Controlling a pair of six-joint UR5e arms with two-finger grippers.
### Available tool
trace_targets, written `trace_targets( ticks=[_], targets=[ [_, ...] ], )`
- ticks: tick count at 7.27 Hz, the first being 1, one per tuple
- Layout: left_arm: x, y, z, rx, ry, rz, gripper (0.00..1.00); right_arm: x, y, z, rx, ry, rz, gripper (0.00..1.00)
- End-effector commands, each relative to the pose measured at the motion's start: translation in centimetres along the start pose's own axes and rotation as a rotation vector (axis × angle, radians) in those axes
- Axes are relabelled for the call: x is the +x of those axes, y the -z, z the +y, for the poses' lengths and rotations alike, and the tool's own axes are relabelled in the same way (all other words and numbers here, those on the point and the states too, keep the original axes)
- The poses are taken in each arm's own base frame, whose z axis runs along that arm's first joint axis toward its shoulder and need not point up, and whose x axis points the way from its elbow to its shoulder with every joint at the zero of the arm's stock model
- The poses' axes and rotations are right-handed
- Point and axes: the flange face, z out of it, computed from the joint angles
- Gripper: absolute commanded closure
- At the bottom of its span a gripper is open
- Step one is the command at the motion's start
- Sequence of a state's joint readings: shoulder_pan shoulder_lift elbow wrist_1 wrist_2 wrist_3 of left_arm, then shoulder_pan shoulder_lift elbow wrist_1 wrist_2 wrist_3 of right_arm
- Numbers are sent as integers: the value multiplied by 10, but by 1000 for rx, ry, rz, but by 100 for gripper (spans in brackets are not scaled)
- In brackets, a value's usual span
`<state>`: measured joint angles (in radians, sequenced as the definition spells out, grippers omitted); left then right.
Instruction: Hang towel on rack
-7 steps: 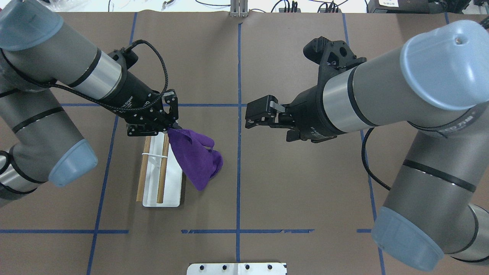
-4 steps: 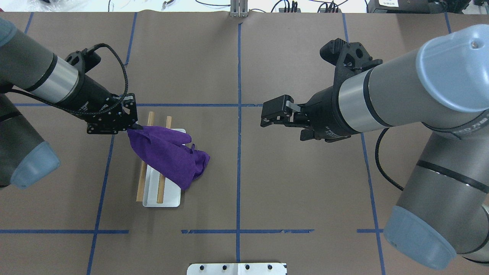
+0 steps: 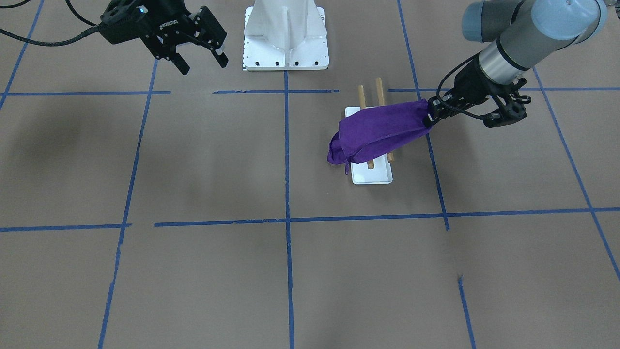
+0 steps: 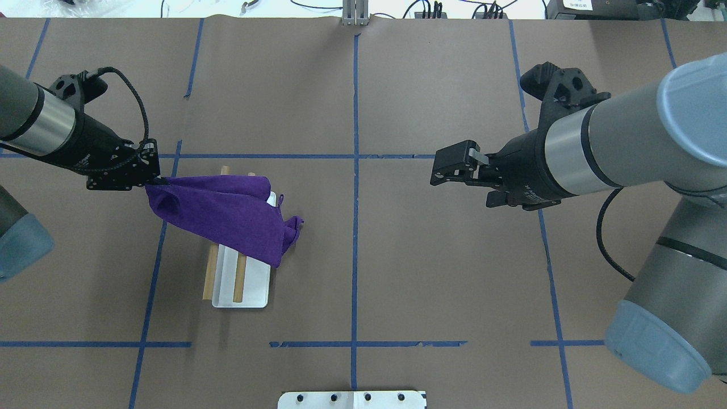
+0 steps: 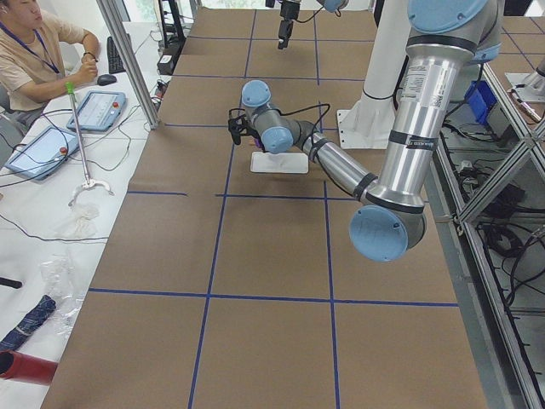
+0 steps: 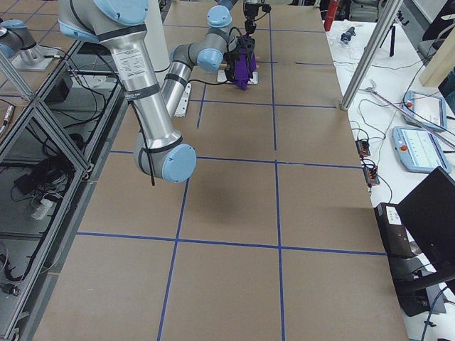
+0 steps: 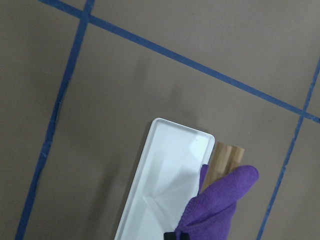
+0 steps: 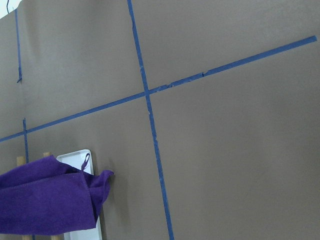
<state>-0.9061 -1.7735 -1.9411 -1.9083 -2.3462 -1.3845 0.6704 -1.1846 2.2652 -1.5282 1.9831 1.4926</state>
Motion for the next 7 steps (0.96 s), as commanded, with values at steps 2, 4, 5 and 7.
trace_targets(
  ticks=[2, 4, 5, 7],
  targets=[
    [-15, -8, -2, 19, 13, -29, 100, 16, -6, -3, 1, -17, 35, 0],
    [-20, -13, -4, 15, 33, -41, 1, 27, -9, -6, 4, -28, 55, 0],
    [-35, -20, -3, 7, 49, -65, 0, 36, -9, -11, 12, -40, 72, 0],
    [-44, -28, -10, 35, 49, -90, 0, 88, -10, -35, 48, -78, 167, 0]
  ],
)
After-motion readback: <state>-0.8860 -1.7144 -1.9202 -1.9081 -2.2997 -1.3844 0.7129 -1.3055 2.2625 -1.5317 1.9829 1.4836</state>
